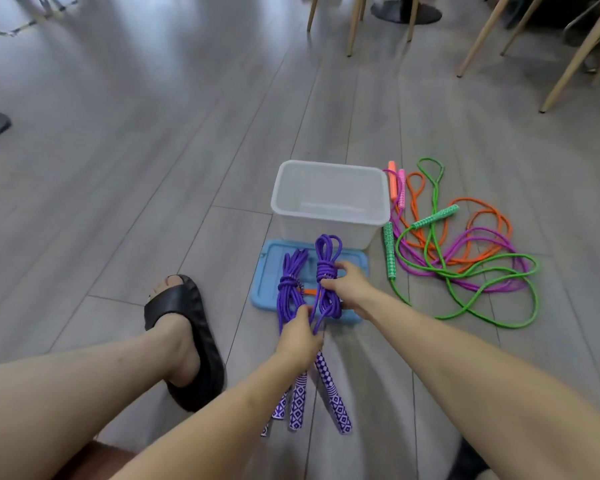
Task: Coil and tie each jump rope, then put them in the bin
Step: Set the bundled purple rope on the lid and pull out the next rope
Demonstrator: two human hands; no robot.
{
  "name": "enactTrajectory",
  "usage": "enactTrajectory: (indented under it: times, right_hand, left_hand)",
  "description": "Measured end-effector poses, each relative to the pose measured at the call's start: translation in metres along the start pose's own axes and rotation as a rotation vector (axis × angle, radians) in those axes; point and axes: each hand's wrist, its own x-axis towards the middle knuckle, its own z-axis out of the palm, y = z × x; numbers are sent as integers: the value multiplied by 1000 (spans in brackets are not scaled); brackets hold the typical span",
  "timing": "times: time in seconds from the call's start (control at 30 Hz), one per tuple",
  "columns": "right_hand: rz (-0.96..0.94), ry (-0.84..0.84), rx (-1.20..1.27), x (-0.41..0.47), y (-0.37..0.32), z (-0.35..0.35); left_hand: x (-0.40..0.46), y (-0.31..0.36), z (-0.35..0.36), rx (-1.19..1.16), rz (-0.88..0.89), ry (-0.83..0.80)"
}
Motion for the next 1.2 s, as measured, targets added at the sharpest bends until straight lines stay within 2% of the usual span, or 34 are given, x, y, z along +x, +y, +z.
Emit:
enactTrajectory:
  times: [0.2, 0.5, 0.63, 0.77, 0.93, 1.1, 1.2]
  right_hand:
    - [-3, -39, -34, 43, 36, 15]
    - [6, -70, -19, 19, 33, -5]
    - [-97, 44, -70, 14, 32, -41]
    - [-179, 234, -184, 18, 50, -85]
    - [-163, 345, -329, 31, 67, -124]
    - [-105, 423, -400, 66, 66, -128]
    - [7, 398, -464, 78, 79, -122]
  left_hand:
    - [13, -12, 3, 103, -37, 29]
    - [22, 3, 0, 118, -60, 30]
    - [31, 28, -1, 59, -28, 102]
    - [42, 64, 11, 15, 38, 88]
    - [62, 94, 36, 12, 51, 56]
    - [88, 99, 50, -8, 11, 36]
    - [100, 98, 54, -19, 10, 37]
